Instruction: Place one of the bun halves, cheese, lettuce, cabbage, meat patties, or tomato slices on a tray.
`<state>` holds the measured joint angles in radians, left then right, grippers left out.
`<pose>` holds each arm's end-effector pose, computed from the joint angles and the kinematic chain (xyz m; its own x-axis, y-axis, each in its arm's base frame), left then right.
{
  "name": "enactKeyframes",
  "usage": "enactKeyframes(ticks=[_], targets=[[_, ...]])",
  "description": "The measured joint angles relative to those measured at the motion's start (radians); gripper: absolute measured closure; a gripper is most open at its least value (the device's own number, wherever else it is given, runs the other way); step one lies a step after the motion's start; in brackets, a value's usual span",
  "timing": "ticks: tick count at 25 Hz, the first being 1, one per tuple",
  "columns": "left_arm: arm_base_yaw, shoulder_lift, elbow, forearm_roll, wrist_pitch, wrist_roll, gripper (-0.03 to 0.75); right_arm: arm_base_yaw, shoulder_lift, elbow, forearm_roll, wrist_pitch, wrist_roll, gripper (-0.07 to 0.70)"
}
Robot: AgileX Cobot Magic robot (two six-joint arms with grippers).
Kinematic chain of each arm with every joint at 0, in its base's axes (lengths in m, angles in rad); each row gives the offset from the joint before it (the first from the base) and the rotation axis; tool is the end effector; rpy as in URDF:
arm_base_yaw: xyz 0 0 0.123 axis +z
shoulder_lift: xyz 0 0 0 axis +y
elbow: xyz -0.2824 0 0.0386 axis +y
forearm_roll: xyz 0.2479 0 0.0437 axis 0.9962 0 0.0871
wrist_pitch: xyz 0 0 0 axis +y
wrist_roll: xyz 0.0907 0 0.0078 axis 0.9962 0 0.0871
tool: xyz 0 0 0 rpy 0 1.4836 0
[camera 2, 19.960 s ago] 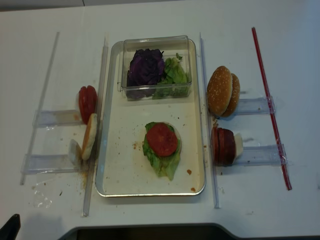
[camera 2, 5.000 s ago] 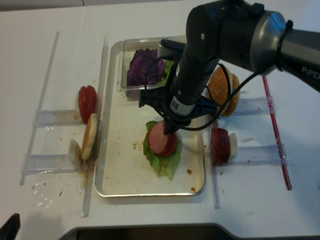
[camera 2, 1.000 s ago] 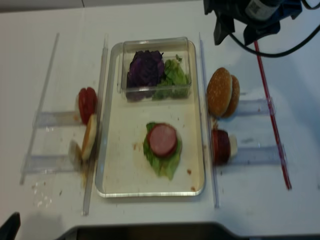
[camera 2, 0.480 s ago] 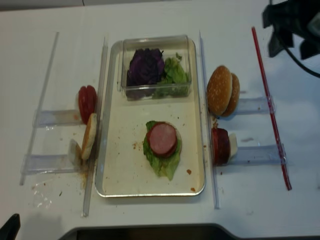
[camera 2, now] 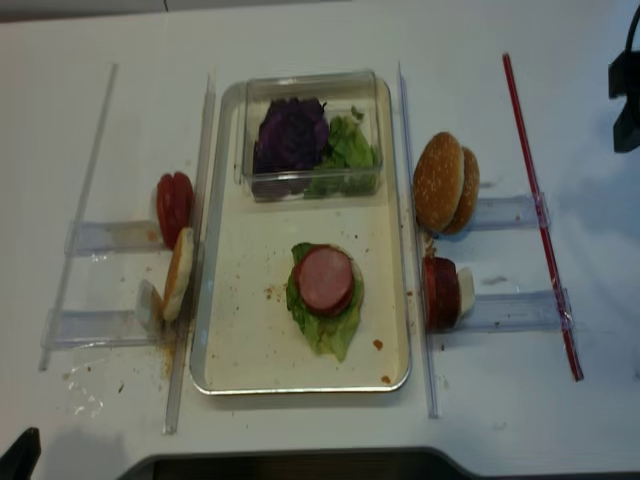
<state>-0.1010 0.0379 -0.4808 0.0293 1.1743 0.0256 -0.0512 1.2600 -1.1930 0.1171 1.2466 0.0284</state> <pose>-0.0025 0.0027 0.2633 -0.5940 0.0973 -0.7985 0.1013 0.9938 0.0457 0.2315 -0.0018 0.3455 -0.9364 0.1135 -0.3320 0.0751 0.9891 0.1263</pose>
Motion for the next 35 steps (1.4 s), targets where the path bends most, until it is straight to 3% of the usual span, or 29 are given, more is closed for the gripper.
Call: enactKeyframes(ticks=[19,30,35], targets=[[0.0,0.0,0.0,0.0,0.0,0.0,0.367,0.0,-0.153,0.069,0.048,0.0,-0.137,0.144],[0.0,0.0,0.0,0.0,0.0,0.0,0.367,0.0,-0.378,0.292,0.053,0.002,-0.147,0.144],[0.0,0.0,0.0,0.0,0.0,0.0,0.367,0.0,-0.506,0.368,0.053,0.007,-0.197,0.144]])
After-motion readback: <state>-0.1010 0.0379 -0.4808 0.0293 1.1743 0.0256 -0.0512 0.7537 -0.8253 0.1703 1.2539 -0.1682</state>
